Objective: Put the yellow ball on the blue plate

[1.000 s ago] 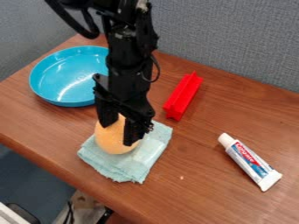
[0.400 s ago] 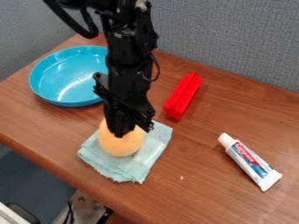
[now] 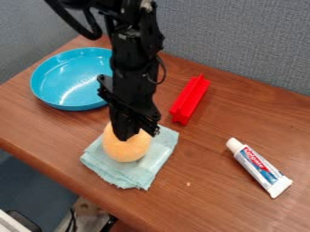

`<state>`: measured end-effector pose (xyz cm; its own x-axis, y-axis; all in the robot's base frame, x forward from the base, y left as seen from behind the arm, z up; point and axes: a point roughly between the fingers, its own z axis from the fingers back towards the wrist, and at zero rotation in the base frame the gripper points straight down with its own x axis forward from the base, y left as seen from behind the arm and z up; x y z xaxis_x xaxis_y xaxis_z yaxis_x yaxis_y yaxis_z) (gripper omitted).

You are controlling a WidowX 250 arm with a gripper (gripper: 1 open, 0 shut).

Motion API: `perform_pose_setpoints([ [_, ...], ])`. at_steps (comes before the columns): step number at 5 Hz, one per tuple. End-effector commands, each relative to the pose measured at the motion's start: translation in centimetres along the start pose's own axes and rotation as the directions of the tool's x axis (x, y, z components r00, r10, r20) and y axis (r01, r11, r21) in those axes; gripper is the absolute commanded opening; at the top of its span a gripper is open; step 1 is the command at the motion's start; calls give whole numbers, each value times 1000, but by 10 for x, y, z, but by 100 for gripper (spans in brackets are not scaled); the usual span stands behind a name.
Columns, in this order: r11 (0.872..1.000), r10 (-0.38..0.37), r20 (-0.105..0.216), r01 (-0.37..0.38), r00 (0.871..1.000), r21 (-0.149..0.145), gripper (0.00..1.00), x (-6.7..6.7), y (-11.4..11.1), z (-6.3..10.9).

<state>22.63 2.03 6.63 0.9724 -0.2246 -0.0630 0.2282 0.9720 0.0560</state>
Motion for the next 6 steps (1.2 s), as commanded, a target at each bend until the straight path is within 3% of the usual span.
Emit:
perform_pose_setpoints([
  [1,1000,8,41,-7,999,-11,0,2,5,17],
  [2,999,25,70,-23,997,-26,0,1,11,31],
  [3,998,61,135,-59,989,-24,0,0,27,62],
  [4,995,98,180,-96,979,-19,0,-7,47,85],
  [5,987,163,185,-159,969,-39,100,-13,66,87],
  [6,991,128,168,-121,978,-51,0,-21,55,79],
])
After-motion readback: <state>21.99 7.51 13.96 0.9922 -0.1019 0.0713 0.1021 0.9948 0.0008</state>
